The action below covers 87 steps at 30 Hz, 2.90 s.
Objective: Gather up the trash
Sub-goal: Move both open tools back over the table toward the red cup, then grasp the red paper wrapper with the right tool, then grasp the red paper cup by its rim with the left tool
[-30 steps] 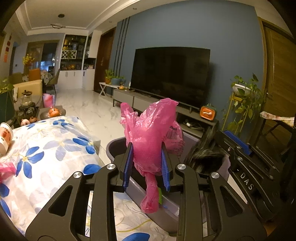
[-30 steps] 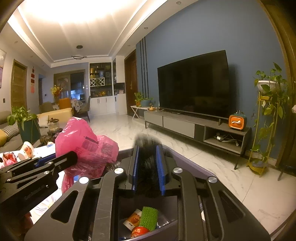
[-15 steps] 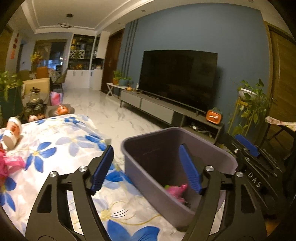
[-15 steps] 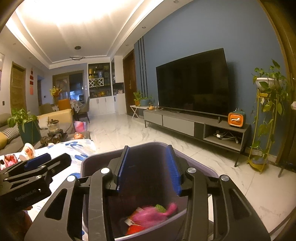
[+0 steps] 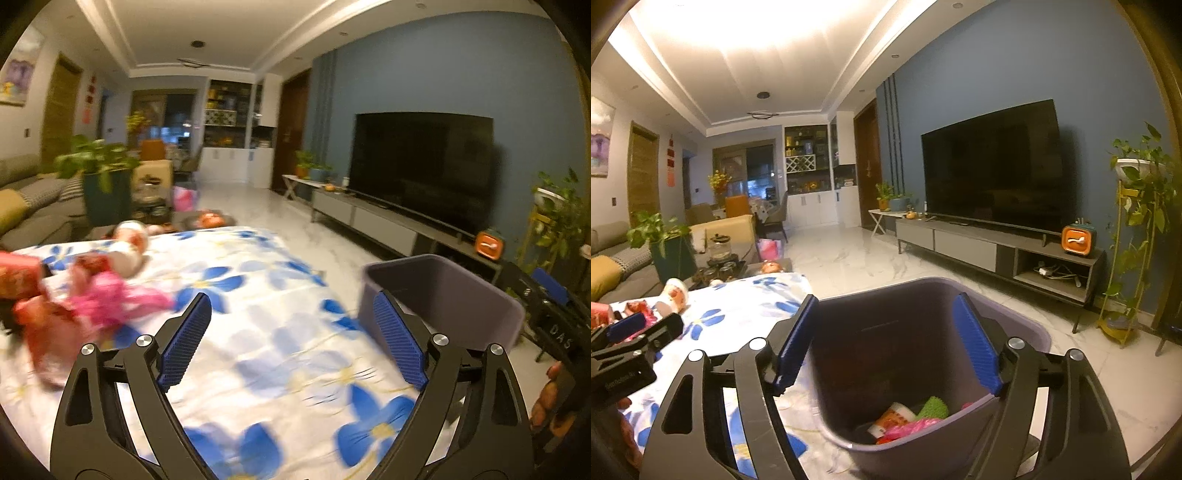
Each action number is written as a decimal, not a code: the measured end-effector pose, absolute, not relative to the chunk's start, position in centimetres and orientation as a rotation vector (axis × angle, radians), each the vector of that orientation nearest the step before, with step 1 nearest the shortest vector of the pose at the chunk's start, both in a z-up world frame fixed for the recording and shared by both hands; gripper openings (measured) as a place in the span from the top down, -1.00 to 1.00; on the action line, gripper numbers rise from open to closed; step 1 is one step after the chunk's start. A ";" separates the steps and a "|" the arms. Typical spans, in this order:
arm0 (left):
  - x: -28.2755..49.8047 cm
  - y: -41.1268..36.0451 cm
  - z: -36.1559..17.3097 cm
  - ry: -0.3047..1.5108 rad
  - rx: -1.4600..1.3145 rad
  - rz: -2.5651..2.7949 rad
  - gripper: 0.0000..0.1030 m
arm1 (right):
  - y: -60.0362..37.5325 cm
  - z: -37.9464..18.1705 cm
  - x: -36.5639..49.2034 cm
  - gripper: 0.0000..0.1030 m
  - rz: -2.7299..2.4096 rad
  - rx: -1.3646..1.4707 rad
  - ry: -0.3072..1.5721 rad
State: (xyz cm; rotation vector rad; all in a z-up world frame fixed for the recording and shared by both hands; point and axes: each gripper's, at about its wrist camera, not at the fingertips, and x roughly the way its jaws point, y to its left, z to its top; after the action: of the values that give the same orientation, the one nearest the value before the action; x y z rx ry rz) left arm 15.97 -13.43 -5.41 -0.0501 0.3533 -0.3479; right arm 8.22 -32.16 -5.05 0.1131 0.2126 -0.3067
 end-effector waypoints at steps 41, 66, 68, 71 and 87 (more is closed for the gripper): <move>9.8 14.6 -7.6 0.354 -0.153 0.278 -0.72 | -3.9 -6.9 16.2 -0.64 0.309 -0.022 0.359; 12.3 17.0 -6.6 0.340 -0.160 0.248 -0.72 | 1.6 -8.6 20.6 0.60 0.516 -0.159 0.504; 12.5 16.9 -6.5 0.339 -0.159 0.233 -0.72 | 1.3 -8.5 20.1 0.96 0.534 -0.161 0.499; 12.8 16.8 -6.4 0.334 -0.160 0.213 -0.72 | 0.6 -8.1 19.1 0.97 0.551 -0.168 0.478; 15.1 16.5 -6.8 0.352 -0.223 0.044 -0.67 | -6.6 -6.8 14.8 0.97 0.469 -0.077 0.404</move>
State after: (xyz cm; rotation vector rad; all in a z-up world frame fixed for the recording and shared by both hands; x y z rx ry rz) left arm 15.15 16.47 -6.83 -0.2232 0.3516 0.0442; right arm 14.85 -6.56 -6.76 -0.0770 0.4045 0.4686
